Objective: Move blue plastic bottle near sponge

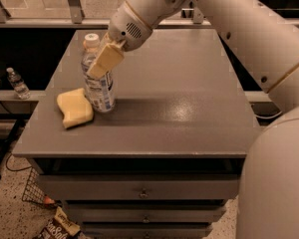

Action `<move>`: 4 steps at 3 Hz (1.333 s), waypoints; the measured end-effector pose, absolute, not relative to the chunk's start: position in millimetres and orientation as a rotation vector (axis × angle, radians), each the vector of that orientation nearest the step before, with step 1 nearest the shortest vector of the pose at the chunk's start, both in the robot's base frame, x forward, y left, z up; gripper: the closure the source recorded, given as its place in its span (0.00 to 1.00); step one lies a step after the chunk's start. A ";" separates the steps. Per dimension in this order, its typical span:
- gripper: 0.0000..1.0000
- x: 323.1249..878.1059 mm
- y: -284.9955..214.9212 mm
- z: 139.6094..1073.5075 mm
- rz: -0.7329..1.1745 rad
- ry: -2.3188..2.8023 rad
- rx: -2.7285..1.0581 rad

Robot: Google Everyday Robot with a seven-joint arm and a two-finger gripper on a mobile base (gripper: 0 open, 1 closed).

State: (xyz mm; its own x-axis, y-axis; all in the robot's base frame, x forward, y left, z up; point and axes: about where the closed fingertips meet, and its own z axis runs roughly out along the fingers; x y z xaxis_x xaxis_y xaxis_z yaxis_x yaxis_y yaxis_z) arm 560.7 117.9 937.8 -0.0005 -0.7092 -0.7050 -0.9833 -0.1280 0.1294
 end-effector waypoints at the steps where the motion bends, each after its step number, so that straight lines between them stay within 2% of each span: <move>1: 0.82 560.9 120.4 936.9 0.915 1.741 -1.879; 4: 0.13 561.0 127.4 934.6 0.921 1.735 -1.881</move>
Offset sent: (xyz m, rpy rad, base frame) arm 0.0003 0.0021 -0.0007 0.0019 0.0001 0.0005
